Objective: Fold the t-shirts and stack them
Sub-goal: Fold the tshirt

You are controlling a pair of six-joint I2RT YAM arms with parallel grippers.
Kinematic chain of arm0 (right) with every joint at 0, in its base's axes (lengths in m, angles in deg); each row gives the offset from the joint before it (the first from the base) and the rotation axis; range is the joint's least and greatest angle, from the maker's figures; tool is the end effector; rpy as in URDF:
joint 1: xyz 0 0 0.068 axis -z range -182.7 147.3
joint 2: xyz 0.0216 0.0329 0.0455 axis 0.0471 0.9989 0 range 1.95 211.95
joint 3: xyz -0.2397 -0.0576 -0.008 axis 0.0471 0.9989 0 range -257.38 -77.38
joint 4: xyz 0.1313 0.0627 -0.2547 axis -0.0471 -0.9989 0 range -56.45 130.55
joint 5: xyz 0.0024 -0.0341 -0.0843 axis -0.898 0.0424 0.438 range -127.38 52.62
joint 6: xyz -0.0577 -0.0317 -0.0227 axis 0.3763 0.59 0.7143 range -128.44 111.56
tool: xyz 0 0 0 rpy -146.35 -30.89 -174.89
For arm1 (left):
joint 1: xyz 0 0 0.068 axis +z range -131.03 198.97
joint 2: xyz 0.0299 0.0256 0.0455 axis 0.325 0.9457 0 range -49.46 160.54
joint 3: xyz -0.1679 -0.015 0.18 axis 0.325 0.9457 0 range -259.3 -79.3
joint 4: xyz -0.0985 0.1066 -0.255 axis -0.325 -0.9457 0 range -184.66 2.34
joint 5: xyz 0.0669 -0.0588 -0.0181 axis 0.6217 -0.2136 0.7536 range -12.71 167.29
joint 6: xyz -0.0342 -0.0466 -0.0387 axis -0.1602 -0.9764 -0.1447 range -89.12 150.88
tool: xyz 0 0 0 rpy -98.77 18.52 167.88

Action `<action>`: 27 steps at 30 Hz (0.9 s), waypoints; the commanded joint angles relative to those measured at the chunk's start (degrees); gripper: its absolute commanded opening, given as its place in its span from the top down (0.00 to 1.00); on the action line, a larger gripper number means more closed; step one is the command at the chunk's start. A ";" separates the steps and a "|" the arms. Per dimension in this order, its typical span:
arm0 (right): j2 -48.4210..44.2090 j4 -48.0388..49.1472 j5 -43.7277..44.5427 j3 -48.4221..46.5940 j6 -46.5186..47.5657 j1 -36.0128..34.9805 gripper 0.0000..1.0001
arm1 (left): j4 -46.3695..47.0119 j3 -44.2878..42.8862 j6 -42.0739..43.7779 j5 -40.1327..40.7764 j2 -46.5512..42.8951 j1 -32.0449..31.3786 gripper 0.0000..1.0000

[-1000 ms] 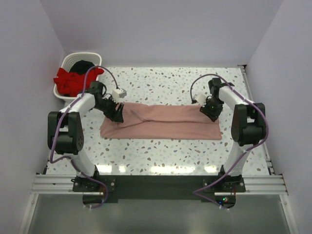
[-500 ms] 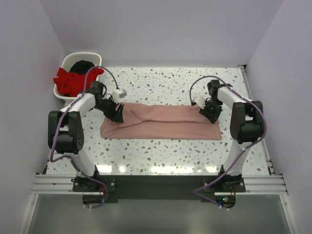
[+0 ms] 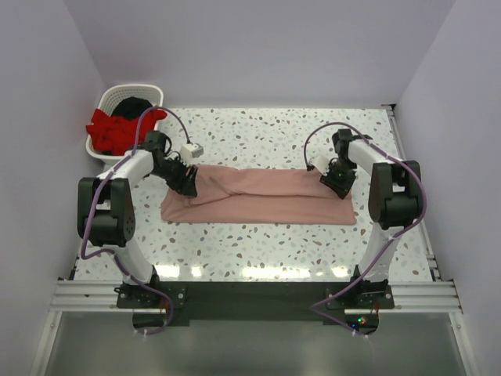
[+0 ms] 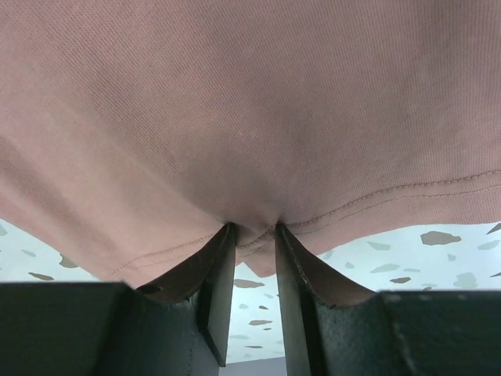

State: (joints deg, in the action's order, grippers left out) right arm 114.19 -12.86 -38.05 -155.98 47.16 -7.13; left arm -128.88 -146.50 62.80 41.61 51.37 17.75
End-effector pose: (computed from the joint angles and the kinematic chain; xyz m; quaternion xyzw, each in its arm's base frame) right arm 0.3806 0.0301 0.0978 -0.5002 0.8655 -0.0058 0.0258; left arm 0.3605 -0.0405 0.1258 0.3078 0.8929 -0.2597 0.2014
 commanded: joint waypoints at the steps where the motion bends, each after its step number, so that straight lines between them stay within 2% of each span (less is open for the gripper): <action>1: -0.01 -0.38 0.58 -2.42 0.74 0.38 0.72 | 1.66 -1.18 -0.81 -0.44 0.15 -0.28 0.53; 2: 0.16 -0.56 1.62 -2.86 0.74 0.38 0.77 | 1.92 -1.35 -1.24 -0.35 -0.02 -0.28 0.57; 4: 0.34 -0.64 1.90 -3.13 0.83 0.47 0.81 | 1.84 -1.97 -1.25 -0.27 -0.20 -0.19 0.69; 8: -0.10 -1.00 1.98 -3.74 1.18 0.56 0.84 | 1.57 -3.11 -1.25 -0.44 -1.08 -0.11 0.84; 10: -0.18 -1.17 2.07 -4.09 1.18 0.56 0.89 | 1.40 -3.81 -1.25 -0.44 -1.26 -0.02 0.95; 12: -0.10 -1.61 2.07 -4.80 1.18 0.65 0.97 | 1.31 -4.43 -1.42 -0.44 -1.52 -0.02 1.00; 13: -0.10 -1.96 1.99 -5.06 1.27 0.65 1.00 | 1.13 -5.13 -1.51 -0.44 -1.69 -0.02 1.00; 21: 0.08 -1.09 1.81 -11.56 -1.45 0.82 1.00 | 2.98 -10.93 -3.18 0.35 -2.93 0.51 1.00; 27: 1.04 2.86 3.21 -18.50 -4.96 1.00 1.00 | 9.83 -16.38 -6.78 2.98 -3.54 0.51 1.00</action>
State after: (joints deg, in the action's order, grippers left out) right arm 114.52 -13.06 -36.76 -170.30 44.75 -6.73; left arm -125.14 -158.91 58.85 43.38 51.02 17.82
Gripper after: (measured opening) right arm 0.010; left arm 0.024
